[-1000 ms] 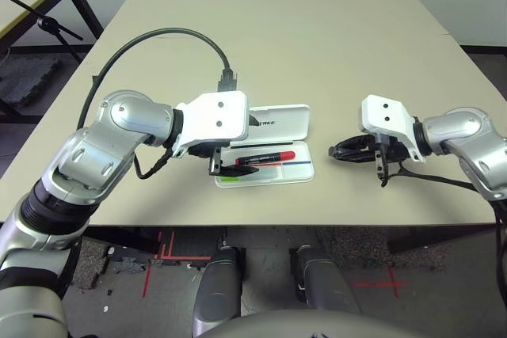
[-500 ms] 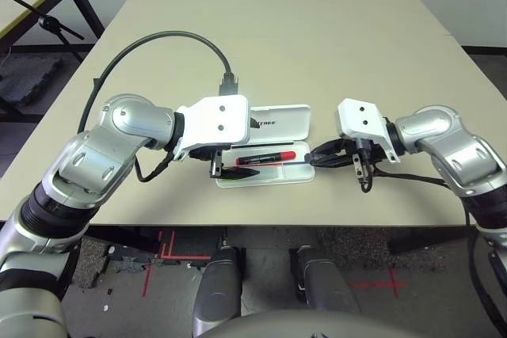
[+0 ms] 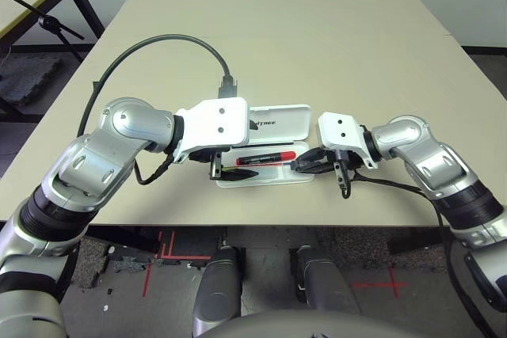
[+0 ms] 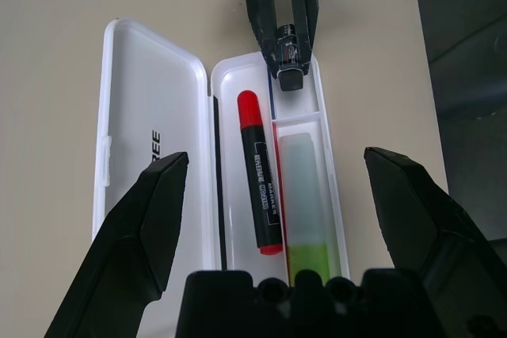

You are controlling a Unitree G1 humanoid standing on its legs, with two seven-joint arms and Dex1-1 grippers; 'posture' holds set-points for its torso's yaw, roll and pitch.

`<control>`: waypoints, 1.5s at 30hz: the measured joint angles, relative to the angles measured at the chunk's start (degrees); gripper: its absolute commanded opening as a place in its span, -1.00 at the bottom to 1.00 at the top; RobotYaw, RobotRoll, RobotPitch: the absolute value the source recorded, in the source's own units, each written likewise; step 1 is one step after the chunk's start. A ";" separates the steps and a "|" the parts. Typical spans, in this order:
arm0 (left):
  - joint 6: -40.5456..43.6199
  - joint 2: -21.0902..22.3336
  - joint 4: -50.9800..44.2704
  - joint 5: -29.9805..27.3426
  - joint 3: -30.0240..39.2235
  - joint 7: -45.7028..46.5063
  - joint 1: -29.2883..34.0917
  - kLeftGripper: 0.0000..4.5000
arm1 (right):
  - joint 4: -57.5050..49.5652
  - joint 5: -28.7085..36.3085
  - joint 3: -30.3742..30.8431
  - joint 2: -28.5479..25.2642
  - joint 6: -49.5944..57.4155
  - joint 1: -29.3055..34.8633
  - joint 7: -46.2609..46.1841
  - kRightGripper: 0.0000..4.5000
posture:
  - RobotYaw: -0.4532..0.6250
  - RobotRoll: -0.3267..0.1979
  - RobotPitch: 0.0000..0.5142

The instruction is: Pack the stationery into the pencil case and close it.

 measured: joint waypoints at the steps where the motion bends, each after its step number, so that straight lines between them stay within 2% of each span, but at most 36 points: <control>1: 0.01 0.00 -0.07 0.00 0.00 0.04 0.00 1.00 | 0.00 0.00 0.00 0.04 0.00 0.01 0.02 -0.86 | -0.07 0.25 -0.56; 4: 0.03 0.00 -0.46 0.00 0.00 0.08 0.00 1.00 | -0.01 0.00 0.06 0.14 0.00 0.23 0.07 -0.86 | -0.07 0.25 -0.56; 7: 0.11 0.00 -0.77 0.00 0.00 0.14 0.00 1.00 | -0.03 -0.24 0.24 0.17 0.01 0.71 0.11 -0.42 | -0.07 0.25 -0.56; 15: 0.21 0.00 -0.97 -0.01 0.00 0.61 0.01 1.00 | 0.05 -0.71 0.14 0.18 -0.31 0.96 0.11 0.96 | -0.07 0.25 -0.57; 21: 0.21 0.09 -0.96 -0.01 0.00 0.62 0.05 1.00 | 0.19 1.87 -2.87 -1.13 1.96 -0.32 0.97 0.98 | -0.07 0.25 -0.57; 28: 0.41 0.65 -0.98 -0.02 0.01 0.64 0.55 1.00 | 3.29 7.61 -10.94 -12.49 7.46 0.15 7.42 0.98 | -0.07 0.25 -0.57; 33: 0.71 1.37 -1.03 -0.04 0.07 0.67 1.21 1.00 | 6.80 13.01 -17.50 -17.51 12.15 1.26 10.88 0.98 | -0.09 0.25 -0.58; 37: 0.72 1.79 -0.96 -0.03 0.34 0.69 1.48 1.00 | 8.02 16.18 -21.20 -18.67 15.25 1.30 11.47 0.98 | -0.10 0.25 -0.57; 44: 0.93 2.15 -0.93 -0.13 0.54 0.85 2.31 1.00 | 7.76 17.07 -21.48 -17.76 16.36 3.85 10.01 0.98 | -0.09 0.25 -0.55; 45: 1.01 2.49 -0.94 -0.28 0.64 0.82 2.46 0.83 | 7.67 17.07 -21.48 -17.59 16.36 3.88 9.74 1.00 | -0.09 0.25 -0.55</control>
